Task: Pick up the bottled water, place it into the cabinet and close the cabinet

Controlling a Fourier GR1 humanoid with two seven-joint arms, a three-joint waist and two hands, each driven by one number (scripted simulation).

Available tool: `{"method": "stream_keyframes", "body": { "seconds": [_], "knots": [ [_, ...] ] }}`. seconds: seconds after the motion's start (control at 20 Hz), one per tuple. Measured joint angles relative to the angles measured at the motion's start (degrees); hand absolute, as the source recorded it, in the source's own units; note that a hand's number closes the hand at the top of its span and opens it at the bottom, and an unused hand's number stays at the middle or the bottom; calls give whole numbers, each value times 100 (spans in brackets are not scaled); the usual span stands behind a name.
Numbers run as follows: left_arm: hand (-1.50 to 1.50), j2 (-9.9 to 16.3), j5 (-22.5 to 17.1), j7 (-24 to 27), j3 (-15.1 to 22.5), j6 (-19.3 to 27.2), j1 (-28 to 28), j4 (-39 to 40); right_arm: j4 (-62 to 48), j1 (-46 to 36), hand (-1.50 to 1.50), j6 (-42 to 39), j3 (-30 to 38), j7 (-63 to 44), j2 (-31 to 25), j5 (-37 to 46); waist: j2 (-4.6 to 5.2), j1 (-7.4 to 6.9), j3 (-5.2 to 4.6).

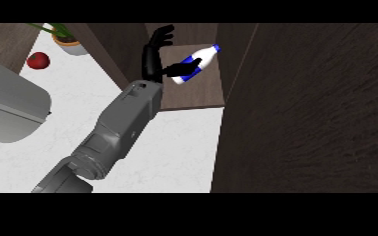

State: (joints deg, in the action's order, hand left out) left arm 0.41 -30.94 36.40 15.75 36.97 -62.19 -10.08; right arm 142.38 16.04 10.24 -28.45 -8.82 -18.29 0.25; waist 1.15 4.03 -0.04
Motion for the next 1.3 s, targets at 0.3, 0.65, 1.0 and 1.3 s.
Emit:
{"method": "stream_keyframes", "body": {
  "seconds": [0.3,0.65,1.0,1.3],
  "knots": [
    [-150,16,-67,203,-205,-186,-72,205,-6,50,-150,-74,20,112,3,-25,13,27,-1],
    [-150,-4,-64,265,-359,-428,-280,375,-20,91,-150,-122,52,176,36,-54,20,17,-2],
    [-150,-25,-25,294,-405,-895,-501,278,-47,143,-150,-188,120,230,46,-87,6,-5,0],
    [-150,-37,-146,365,-431,-1947,-465,-132,-26,136,-150,-194,134,166,80,-99,-30,-48,-1]
  ]
}}
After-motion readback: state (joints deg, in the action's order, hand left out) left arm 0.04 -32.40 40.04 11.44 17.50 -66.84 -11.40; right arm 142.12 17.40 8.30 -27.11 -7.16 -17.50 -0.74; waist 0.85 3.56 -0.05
